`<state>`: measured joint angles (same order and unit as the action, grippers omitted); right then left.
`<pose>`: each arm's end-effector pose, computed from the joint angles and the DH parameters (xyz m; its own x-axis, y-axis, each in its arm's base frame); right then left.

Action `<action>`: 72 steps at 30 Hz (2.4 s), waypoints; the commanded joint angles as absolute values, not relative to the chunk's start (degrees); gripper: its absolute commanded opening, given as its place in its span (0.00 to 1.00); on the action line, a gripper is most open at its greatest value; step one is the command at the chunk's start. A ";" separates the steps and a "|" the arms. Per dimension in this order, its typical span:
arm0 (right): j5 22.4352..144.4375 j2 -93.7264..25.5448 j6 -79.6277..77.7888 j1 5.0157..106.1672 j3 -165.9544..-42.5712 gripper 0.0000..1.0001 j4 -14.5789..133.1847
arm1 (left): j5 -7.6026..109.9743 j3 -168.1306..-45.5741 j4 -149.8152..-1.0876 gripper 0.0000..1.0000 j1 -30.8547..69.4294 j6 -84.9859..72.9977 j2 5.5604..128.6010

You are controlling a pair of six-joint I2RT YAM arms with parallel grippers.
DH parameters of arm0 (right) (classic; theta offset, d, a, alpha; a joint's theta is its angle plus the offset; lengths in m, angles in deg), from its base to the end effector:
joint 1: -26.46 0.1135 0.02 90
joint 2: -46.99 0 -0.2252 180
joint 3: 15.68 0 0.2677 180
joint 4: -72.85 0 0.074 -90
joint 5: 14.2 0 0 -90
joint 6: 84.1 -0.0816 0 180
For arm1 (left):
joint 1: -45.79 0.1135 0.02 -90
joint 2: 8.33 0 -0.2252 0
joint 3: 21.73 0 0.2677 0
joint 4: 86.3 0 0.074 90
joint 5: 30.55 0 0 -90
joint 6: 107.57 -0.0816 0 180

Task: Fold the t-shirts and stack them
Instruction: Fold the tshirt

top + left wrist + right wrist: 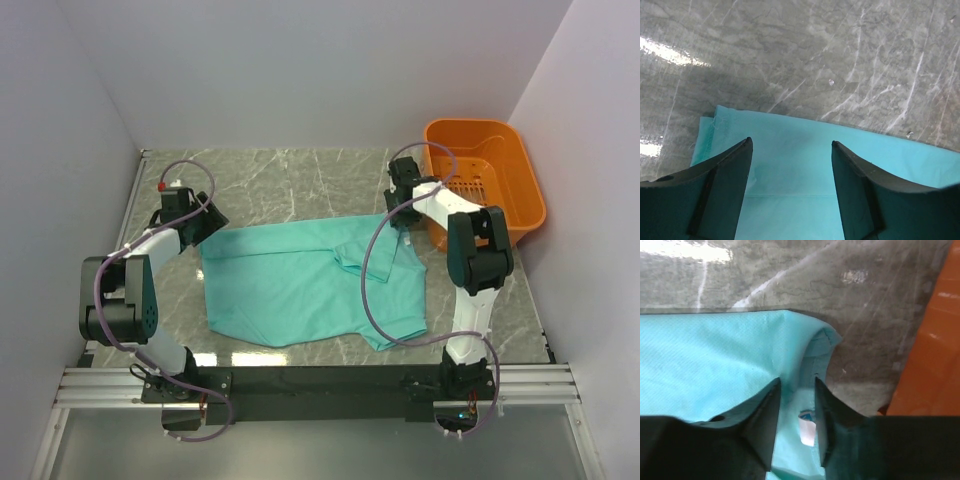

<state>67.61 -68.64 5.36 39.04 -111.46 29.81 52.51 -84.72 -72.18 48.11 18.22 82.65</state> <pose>0.4317 0.0844 0.0879 -0.8702 -0.1846 -0.4569 -0.1440 0.9820 -0.1225 0.3753 0.0053 0.1091 -0.5724 -0.6042 -0.5544 -0.3518 0.7916 -0.4996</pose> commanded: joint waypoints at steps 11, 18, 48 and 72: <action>96.33 -54.45 30.91 39.12 -112.05 0.61 18.51 | 52.32 -88.91 -69.23 0.71 48.34 10.29 68.77; 107.96 -43.64 42.29 39.65 -103.86 0.61 21.66 | 55.84 -84.78 -66.95 0.86 49.47 10.46 62.67; 114.82 -41.52 34.46 37.19 -98.41 0.60 26.85 | 48.28 -96.03 -54.46 0.52 55.46 6.25 93.36; 107.19 -50.03 31.12 34.29 -105.87 0.59 26.94 | 50.66 -118.42 -49.44 0.01 57.47 5.45 106.54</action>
<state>110.65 -48.49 33.10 34.96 -101.20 25.16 49.25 -113.31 -50.50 56.27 6.04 104.12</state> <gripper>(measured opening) 0.595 0.020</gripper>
